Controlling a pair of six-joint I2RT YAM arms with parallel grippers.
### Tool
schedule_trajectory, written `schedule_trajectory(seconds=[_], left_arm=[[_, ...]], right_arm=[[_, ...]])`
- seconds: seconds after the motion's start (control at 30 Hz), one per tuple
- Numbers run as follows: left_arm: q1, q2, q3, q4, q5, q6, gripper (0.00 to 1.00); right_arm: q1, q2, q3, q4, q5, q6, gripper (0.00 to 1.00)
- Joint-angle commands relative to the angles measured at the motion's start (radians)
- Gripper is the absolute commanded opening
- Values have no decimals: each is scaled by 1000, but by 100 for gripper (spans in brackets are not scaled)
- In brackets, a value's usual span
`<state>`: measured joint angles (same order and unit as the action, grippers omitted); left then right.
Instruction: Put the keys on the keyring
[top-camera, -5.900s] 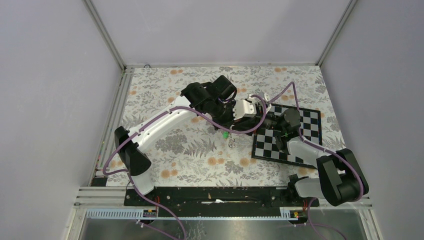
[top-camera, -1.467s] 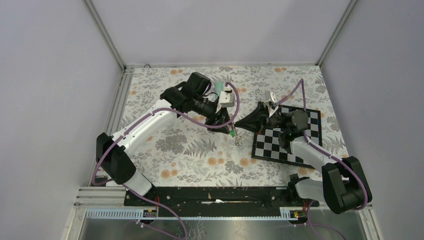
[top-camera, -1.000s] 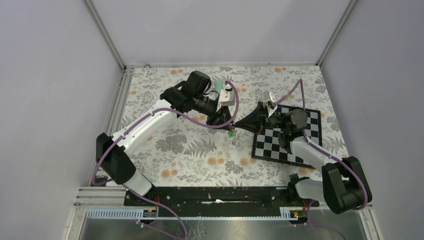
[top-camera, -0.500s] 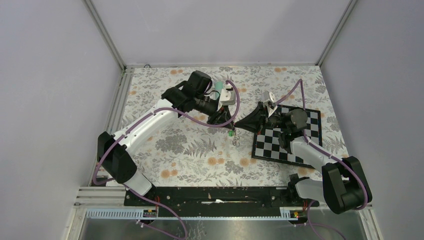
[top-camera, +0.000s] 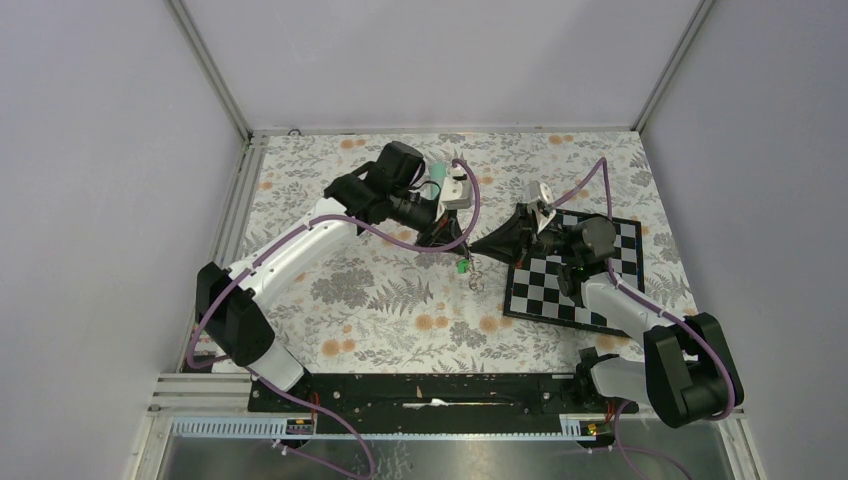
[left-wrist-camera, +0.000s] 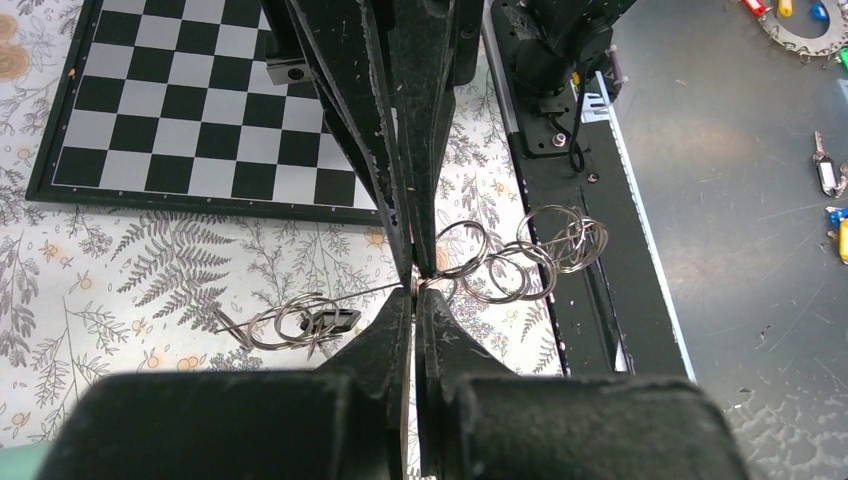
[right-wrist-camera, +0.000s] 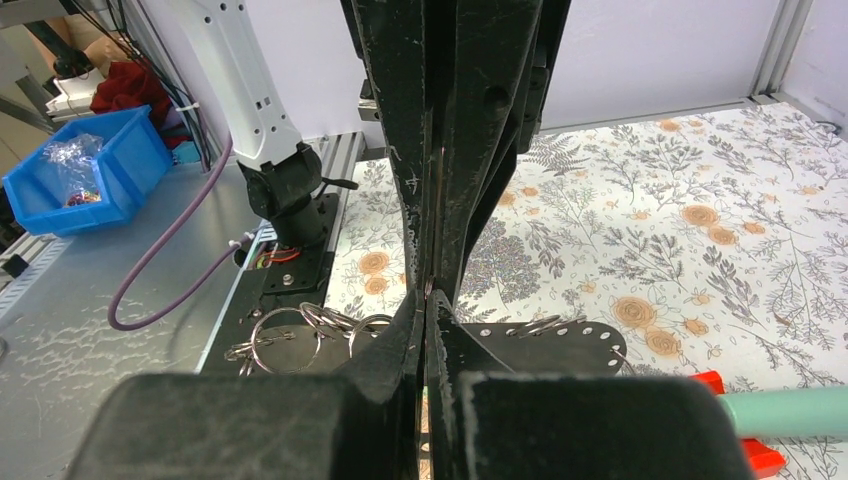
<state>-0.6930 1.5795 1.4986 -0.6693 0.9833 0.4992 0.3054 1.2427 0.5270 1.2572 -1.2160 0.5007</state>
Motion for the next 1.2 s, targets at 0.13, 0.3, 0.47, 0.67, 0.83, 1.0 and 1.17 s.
schedule_trajectory(seconds=[0.13,0.3,0.47,0.67,0.83,1.0,1.17], left_arm=[[-10,-21,48,-56,-169,51,0],[-70,3,134,-238,-406,129,0],[-121,40,240,-344,-577,116,0],[-180,101,353,-422,-666,75,0],[-199,124,381,-419,-647,32,0],[-209,139,403,-412,-629,6,0],[-211,148,412,-409,-604,-6,0]], right_arm=[[-5,-43,16,-77,-3,-129,17],[-15,-50,29,-150,-10,-175,45],[-15,-43,25,-179,-8,-205,48],[-15,-32,16,-173,23,-199,52],[-14,-22,3,-150,41,-184,52],[-8,-9,-5,-141,50,-180,52],[-6,5,-7,-141,55,-181,51]])
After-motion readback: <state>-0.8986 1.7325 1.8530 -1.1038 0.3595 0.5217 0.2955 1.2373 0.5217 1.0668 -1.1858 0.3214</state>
